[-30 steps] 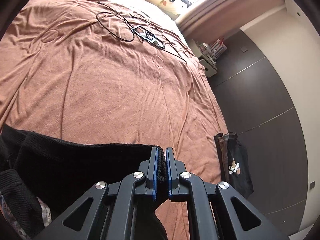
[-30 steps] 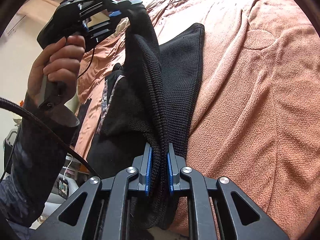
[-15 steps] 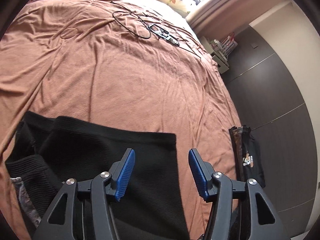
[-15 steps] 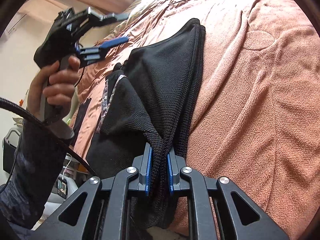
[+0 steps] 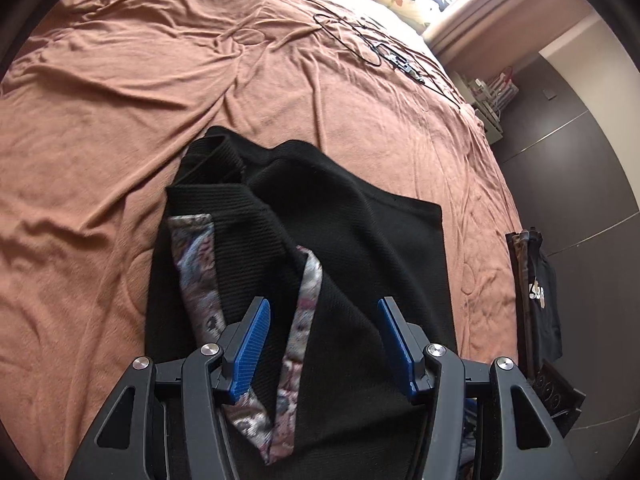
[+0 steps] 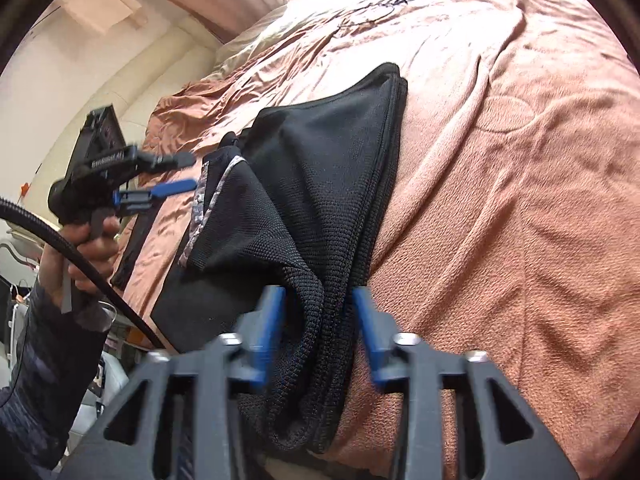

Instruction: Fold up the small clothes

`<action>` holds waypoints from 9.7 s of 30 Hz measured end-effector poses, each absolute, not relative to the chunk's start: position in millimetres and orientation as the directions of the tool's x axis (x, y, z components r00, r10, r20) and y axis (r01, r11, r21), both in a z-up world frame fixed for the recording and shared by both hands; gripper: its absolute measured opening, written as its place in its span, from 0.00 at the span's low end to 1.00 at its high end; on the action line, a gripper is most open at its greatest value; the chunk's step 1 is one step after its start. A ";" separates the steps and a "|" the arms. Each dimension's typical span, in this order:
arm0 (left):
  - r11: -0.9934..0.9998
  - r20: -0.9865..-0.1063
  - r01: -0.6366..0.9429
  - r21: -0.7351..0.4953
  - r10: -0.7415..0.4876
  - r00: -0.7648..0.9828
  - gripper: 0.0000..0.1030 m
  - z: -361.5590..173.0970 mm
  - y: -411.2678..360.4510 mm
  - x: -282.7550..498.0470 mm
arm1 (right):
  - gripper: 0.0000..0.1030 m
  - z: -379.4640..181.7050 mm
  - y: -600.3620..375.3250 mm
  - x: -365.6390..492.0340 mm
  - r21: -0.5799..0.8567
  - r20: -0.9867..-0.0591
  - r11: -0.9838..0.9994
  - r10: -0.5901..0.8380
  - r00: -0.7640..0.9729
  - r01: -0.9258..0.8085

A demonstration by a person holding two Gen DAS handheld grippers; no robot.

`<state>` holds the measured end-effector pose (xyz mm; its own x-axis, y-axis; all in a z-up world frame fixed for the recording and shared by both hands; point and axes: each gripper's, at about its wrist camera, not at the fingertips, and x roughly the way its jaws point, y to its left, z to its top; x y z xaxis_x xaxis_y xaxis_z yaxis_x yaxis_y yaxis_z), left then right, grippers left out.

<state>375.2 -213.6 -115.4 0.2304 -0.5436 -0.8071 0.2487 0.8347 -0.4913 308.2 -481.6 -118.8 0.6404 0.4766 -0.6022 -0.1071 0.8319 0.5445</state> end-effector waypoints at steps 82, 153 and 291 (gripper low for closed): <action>0.767 -0.822 0.452 -0.456 -0.557 0.117 0.07 -131.7 -302.8 391.0 | 0.62 -127.1 -509.9 372.1 0.670 -0.554 0.740 0.546 0.628 -0.053; 0.790 -0.758 0.171 -0.589 -0.614 0.221 0.37 -189.1 -170.7 514.3 | 0.18 -160.3 -512.3 504.7 0.761 -0.537 0.648 0.613 0.580 0.020; 0.846 -0.411 -0.007 -0.532 -0.251 0.876 0.09 74.5 459.7 341.6 | 0.10 25.8 -47.2 465.0 0.246 -0.432 0.594 0.775 0.462 -0.766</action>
